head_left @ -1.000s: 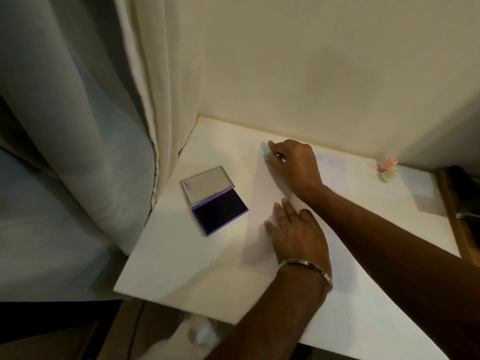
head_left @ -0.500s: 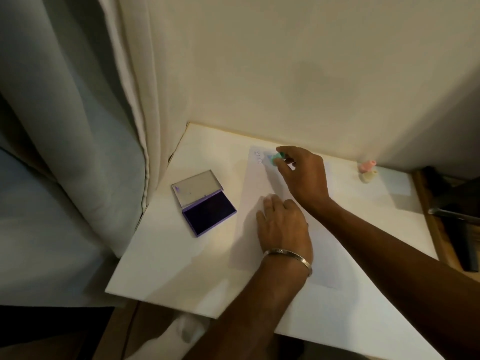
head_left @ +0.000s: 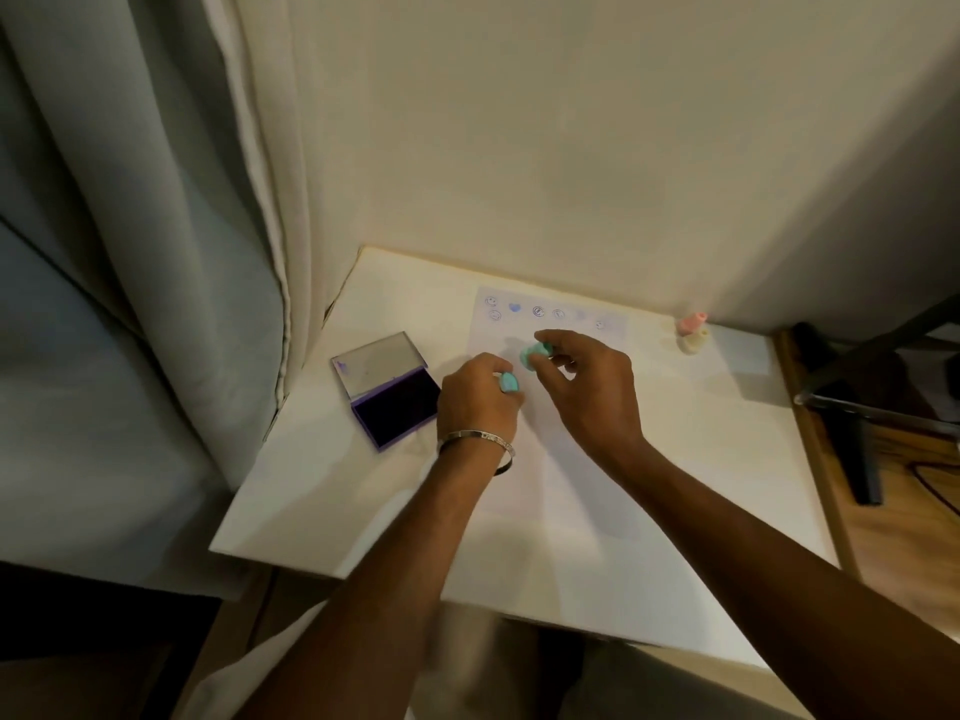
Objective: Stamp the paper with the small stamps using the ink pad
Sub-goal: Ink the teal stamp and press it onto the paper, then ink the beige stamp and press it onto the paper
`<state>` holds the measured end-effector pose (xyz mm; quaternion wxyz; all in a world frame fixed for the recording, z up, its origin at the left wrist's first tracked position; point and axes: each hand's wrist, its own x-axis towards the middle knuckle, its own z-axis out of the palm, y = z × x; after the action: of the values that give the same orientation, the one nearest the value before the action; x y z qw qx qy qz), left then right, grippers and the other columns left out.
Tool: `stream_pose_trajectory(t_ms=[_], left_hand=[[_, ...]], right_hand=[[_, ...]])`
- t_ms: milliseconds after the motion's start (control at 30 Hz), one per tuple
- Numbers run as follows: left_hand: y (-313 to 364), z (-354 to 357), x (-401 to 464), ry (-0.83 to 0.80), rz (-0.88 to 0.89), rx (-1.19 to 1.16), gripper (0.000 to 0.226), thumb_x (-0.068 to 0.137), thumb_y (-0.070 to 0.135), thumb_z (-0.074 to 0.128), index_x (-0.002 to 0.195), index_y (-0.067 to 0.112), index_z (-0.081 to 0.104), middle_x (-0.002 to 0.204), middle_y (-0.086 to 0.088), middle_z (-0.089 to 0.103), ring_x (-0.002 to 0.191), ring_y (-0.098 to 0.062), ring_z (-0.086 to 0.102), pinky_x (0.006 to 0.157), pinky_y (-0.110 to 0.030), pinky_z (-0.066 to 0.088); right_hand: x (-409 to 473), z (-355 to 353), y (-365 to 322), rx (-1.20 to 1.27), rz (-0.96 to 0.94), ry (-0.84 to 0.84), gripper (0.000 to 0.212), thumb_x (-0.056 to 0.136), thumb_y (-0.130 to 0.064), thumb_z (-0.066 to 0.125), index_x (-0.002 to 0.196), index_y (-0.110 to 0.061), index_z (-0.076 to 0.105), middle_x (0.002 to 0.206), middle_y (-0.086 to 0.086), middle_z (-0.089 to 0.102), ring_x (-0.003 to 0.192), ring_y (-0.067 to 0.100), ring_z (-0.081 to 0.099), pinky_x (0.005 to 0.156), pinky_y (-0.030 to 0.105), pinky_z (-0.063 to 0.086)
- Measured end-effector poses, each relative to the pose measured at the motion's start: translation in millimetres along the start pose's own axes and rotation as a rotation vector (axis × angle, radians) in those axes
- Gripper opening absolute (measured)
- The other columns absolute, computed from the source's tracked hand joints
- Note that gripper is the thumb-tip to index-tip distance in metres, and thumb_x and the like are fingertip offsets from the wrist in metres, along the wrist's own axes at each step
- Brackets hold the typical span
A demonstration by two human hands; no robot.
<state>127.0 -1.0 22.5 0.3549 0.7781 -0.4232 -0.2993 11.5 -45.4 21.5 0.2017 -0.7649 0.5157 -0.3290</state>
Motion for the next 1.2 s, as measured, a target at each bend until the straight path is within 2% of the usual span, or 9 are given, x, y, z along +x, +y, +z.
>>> stream_pose_trajectory(t_ms=[267,533,767,900,1067,1200], left_hand=[[0.8,1.8,-0.1,-0.015,0.019,-0.072,0.036,0.076,0.024,0.078,0.108,0.012,0.067,0.107,-0.008,0.072,0.097,-0.024,0.068,0.080,-0.030,0.053],[-0.8,1.7,1.8,-0.008,0.044,-0.106,0.031,0.076,0.022,0.078,0.104,0.012,0.069,0.103,-0.007,0.073,0.093,-0.022,0.068,0.079,-0.031,0.055],[-0.7,1.0,3.8,-0.030,0.058,-0.123,0.034,0.077,0.025,0.078,0.107,0.011,0.070,0.104,-0.007,0.073,0.094,-0.023,0.069,0.084,-0.038,0.058],[-1.5,2.1,3.4,-0.057,0.058,-0.140,0.036,0.077,0.024,0.078,0.109,0.011,0.069,0.105,-0.008,0.073,0.096,-0.024,0.068,0.085,-0.039,0.057],[1.3,4.5,3.0,-0.129,-0.021,-0.213,0.052,0.076,0.014,0.078,0.124,0.009,0.059,0.119,-0.012,0.068,0.106,-0.026,0.066,0.090,-0.044,0.055],[-0.2,5.4,3.7,-0.177,-0.051,-0.284,0.041,0.078,0.012,0.075,0.116,0.007,0.063,0.111,-0.012,0.071,0.099,-0.026,0.069,0.088,-0.044,0.056]], right_hand=[[-15.7,1.0,-1.6,-0.020,-0.030,-0.038,0.030,0.092,-0.028,0.068,0.119,-0.015,0.070,0.109,-0.001,0.073,0.090,0.007,0.065,0.082,0.031,0.058],[-20.4,5.2,-0.9,0.017,-0.038,-0.038,0.027,0.092,-0.028,0.068,0.115,-0.014,0.071,0.105,-0.003,0.074,0.087,0.007,0.064,0.078,0.031,0.057],[-17.7,2.7,-0.8,0.093,-0.024,-0.054,0.022,0.090,-0.024,0.071,0.109,-0.015,0.073,0.097,-0.006,0.074,0.083,0.006,0.066,0.076,0.015,0.054],[-17.3,3.9,0.8,0.102,0.003,-0.043,0.022,0.090,-0.023,0.071,0.110,-0.015,0.073,0.095,-0.007,0.073,0.082,0.006,0.066,0.076,0.016,0.054],[-14.8,-0.9,7.1,0.067,0.032,-0.024,0.027,0.090,-0.019,0.071,0.117,-0.013,0.070,0.100,-0.005,0.072,0.083,0.006,0.065,0.077,0.017,0.054],[-10.9,-20.4,26.7,-0.019,0.088,0.020,0.028,0.090,-0.021,0.071,0.117,-0.015,0.069,0.102,-0.004,0.073,0.082,0.007,0.065,0.078,0.025,0.056]])
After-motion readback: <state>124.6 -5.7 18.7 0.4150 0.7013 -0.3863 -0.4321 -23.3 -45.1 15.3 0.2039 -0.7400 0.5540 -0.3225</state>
